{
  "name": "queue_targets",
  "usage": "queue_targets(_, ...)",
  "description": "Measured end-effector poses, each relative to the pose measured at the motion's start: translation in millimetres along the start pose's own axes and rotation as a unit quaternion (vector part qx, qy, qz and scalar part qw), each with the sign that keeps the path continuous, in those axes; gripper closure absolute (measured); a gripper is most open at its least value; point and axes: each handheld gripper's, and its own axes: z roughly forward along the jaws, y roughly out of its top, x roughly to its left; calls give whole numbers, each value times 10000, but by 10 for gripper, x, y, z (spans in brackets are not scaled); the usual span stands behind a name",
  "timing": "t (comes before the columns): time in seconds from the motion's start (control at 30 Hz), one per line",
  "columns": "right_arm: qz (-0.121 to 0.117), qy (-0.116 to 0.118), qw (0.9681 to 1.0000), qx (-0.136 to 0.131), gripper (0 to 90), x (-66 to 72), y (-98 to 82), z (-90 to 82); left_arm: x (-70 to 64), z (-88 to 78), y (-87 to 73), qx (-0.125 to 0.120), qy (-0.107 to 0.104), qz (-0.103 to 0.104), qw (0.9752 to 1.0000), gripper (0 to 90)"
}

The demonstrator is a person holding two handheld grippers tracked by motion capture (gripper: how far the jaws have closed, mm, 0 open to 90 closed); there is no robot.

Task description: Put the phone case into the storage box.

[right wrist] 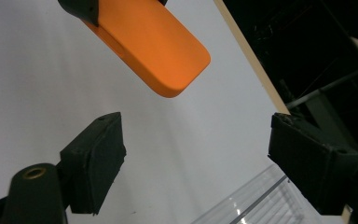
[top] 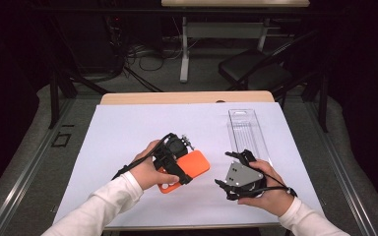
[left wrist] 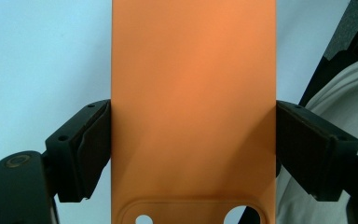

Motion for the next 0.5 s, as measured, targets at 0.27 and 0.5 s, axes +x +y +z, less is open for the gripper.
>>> queue_targets(0.27, -648, -253, 9975, 117, 254, 54, 25, 0, -1, -5, 30, -14, 19, 5, 10000, 160)
queue_targets(0.5, -699, -260, 9970, 194, 263, 49, 16, 8, -3, 6, 45, 2, 2, 15, 10000, 160)
